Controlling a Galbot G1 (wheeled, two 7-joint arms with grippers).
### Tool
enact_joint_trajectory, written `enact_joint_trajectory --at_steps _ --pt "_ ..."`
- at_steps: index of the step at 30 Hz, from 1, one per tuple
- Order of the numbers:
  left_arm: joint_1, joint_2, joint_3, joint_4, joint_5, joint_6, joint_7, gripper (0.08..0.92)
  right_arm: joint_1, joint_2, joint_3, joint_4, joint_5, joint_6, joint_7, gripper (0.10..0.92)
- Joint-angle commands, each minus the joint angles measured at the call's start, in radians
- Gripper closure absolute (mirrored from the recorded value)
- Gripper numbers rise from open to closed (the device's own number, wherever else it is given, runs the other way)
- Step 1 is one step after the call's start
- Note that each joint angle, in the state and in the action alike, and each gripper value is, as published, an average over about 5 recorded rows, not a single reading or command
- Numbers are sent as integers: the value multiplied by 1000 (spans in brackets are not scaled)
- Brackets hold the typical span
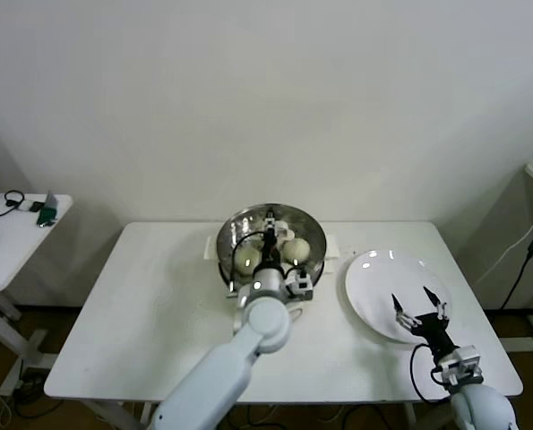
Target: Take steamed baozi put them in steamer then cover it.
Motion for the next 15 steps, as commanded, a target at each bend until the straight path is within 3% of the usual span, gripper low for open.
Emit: enact_joint_trajectory --at_steps 1,10,15 --pt "32 94 8 -163 -41 49 11 438 5 -2 4 -9 14 -17 1 203" --pt "89 169 -16 -282 -105 49 1 201 14 -3 3 -24 6 -19 1 203" --pt "146 217 -59 -381 -183 49 -31 178 18 -6 4 -32 1 -18 1 203"
